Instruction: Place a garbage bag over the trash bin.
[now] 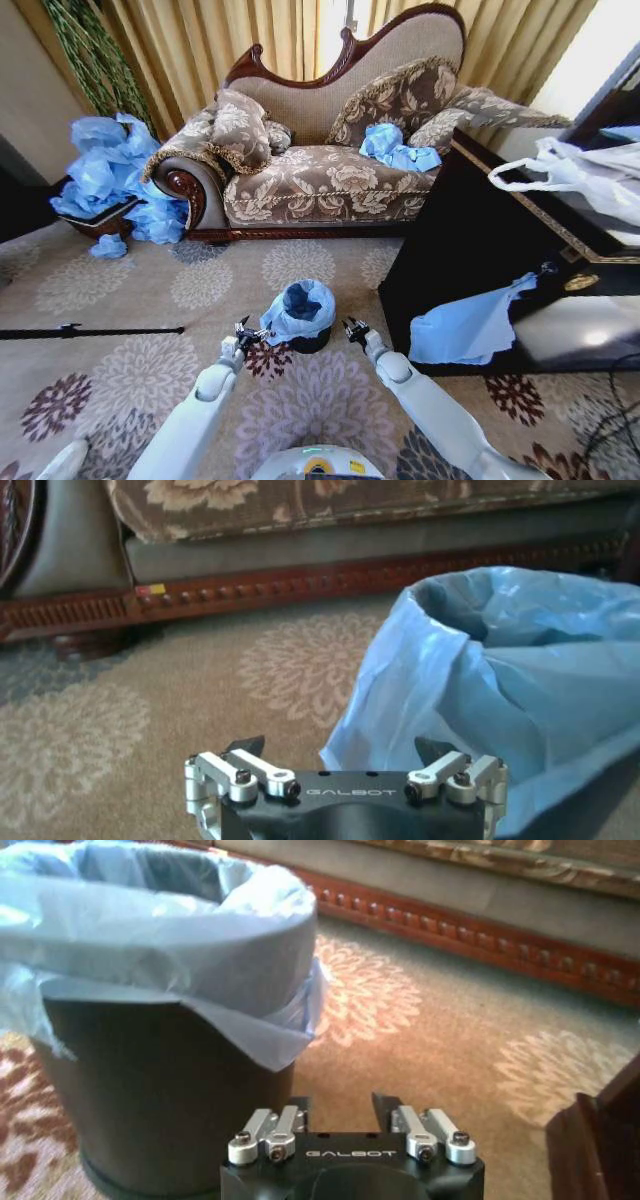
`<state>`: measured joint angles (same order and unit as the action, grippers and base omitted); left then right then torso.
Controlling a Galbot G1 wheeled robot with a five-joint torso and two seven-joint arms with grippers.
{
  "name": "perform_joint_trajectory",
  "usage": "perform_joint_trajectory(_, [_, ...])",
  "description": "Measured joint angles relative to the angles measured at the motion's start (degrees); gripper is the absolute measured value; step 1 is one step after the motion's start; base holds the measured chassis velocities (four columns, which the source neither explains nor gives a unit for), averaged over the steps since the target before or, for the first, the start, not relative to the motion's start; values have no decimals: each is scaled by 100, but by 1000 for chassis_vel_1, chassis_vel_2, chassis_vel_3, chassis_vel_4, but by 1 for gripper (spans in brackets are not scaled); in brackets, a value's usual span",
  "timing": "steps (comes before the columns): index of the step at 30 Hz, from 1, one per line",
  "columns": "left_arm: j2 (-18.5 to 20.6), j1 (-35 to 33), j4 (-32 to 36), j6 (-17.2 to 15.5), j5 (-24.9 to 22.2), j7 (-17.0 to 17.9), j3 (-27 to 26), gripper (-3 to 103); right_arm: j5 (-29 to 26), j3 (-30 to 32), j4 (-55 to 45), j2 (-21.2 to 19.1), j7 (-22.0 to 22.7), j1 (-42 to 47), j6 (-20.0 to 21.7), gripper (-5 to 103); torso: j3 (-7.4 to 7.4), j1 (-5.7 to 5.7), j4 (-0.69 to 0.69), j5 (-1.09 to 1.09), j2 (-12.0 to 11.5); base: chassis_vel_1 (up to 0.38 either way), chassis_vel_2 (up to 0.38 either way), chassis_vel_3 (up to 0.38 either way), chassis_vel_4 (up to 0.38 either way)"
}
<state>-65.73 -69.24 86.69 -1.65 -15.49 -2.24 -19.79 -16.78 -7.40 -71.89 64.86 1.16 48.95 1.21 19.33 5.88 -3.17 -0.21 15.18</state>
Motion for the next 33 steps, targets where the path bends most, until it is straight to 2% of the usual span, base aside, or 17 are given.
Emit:
perform_joint_trajectory(1, [6, -56, 54, 17, 39, 1, -6, 100, -30, 24, -40, -19, 15, 9, 4, 46, 0, 0, 0, 0, 0, 0, 0, 0, 0])
perform_joint_trajectory(2, [6, -56, 54, 17, 39, 1, -6, 100, -30, 24, -40, -19, 15, 9, 4, 46, 0, 0, 0, 0, 0, 0, 0, 0, 0])
perform_joint_trajectory(5, [35, -247, 332, -7, 87, 1, -6, 100, -87, -22, -182, -131, -60, -4, -16, 63, 0, 0, 0, 0, 0, 0, 0, 0, 0])
perform_joint_trajectory(6, [35, -247, 332, -7, 87, 1, -6, 100, -87, -22, -182, -131, -60, -4, -16, 63, 0, 0, 0, 0, 0, 0, 0, 0, 0])
perform_joint_trajectory(7, [35, -270, 379, -18, 107, 1, -3, 100, -75, -60, -200, -150, -117, -18, -20, 68, 0, 0, 0, 0, 0, 0, 0, 0, 0])
perform_joint_trajectory(10, [14, -301, 450, -39, 158, 2, 10, 100, 16, -143, -170, -158, -241, -84, -44, 74, 0, 0, 0, 1, 0, 0, 0, 0, 0])
perform_joint_trajectory(14, [-24, -321, 526, -60, 189, 13, 19, 100, 549, -235, 220, -4, -424, -346, -247, 94, 0, 0, 0, 2, 0, 0, 0, 0, 0])
perform_joint_trajectory(16, [-22, -328, 544, -64, 189, 13, 18, 100, 642, -243, 285, 26, -442, -397, -279, 98, 0, 0, 1, 1, 0, 0, 0, 0, 0])
perform_joint_trajectory(21, [-1, -340, 571, -70, 185, 14, 9, 100, 1141, -250, 647, 212, -436, -622, -484, 100, 0, 0, -2, -1, 0, 0, 0, 0, 0])
perform_joint_trajectory(24, [-1, -334, 571, -70, 176, 14, 5, 100, 1229, -247, 747, 265, -418, -682, -519, 101, 0, 0, -1, 0, 0, 0, 0, 0, 0])
perform_joint_trajectory(27, [-12, -319, 541, -69, 171, 14, 4, 100, 1296, -247, 816, 302, -392, -732, -533, 95, 0, 0, 0, 0, 0, 0, 0, 0, 0])
perform_joint_trajectory(29, [-24, -311, 508, -60, 170, 14, 9, 100, 1347, -240, 896, 329, -384, -767, -568, 85, 0, 0, 1, 2, 0, 0, 0, 0, 0])
perform_joint_trajectory(30, [-24, -311, 508, -60, 170, 14, 9, 100, 1347, -240, 896, 329, -384, -767, -568, 85, 0, 0, 1, 2, 0, 0, 0, 0, 0])
perform_joint_trajectory(33, [-36, -289, 467, -45, 161, 10, 26, 100, 1357, -216, 1012, 356, -374, -809, -601, 68, 0, 0, 0, 1, 0, 0, 0, 0, 0])
